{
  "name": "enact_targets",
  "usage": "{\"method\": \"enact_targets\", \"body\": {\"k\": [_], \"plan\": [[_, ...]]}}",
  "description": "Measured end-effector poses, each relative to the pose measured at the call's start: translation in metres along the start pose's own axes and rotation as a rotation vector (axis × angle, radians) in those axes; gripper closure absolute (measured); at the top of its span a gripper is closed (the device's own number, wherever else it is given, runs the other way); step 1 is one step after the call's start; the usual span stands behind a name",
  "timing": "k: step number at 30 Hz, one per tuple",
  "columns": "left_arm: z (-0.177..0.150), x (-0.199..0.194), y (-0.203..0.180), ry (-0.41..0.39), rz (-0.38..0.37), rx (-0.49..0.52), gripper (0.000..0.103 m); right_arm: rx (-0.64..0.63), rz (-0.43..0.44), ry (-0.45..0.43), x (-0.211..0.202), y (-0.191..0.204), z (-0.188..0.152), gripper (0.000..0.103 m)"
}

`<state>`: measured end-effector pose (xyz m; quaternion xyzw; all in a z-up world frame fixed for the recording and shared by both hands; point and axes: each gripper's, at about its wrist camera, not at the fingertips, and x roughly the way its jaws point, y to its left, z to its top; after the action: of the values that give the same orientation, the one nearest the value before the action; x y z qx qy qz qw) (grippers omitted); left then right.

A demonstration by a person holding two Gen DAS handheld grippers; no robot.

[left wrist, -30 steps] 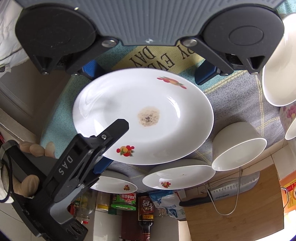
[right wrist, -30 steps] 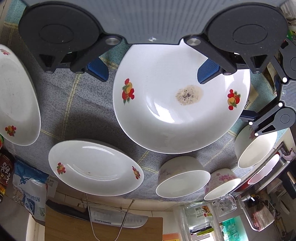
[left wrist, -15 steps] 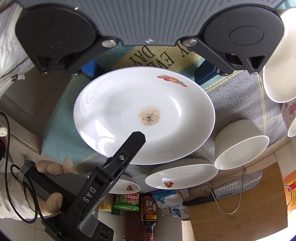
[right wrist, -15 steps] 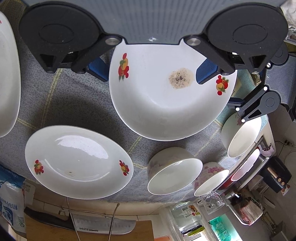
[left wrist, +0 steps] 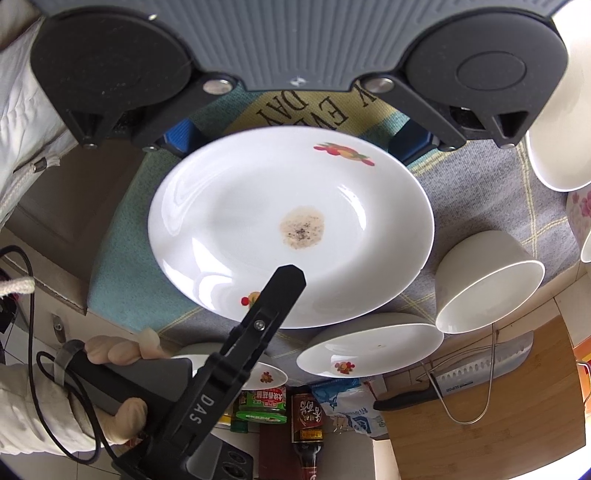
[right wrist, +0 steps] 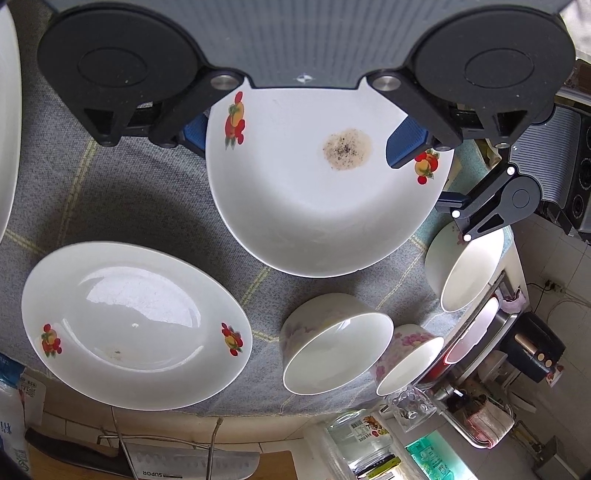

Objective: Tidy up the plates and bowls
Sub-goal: 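Lift and carry the stained plate with the right gripper toward the placed plate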

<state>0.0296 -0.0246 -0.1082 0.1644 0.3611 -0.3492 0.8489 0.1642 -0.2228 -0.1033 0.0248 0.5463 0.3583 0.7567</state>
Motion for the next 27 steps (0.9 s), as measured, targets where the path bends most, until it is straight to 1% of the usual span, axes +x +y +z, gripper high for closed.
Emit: {"method": "enact_targets", "body": {"k": [3, 9, 17, 27], "plan": [[0.001, 0.000, -0.004, -0.002, 0.004, 0.028, 0.000, 0.013, 0.007, 0.005, 0.000, 0.000, 0.001, 0.005], [0.002, 0.001, -0.003, 0.007, -0.005, 0.023, 0.001, 0.044, 0.016, 0.018, 0.000, -0.002, 0.003, 0.005], [0.003, 0.000, -0.004, 0.016, -0.007, 0.020, 0.002, 0.052, 0.016, 0.028, -0.001, 0.000, 0.002, 0.005], [0.013, -0.008, -0.004, 0.008, -0.016, 0.044, 0.002, 0.047, 0.006, 0.005, -0.011, 0.005, 0.000, 0.005]]}}
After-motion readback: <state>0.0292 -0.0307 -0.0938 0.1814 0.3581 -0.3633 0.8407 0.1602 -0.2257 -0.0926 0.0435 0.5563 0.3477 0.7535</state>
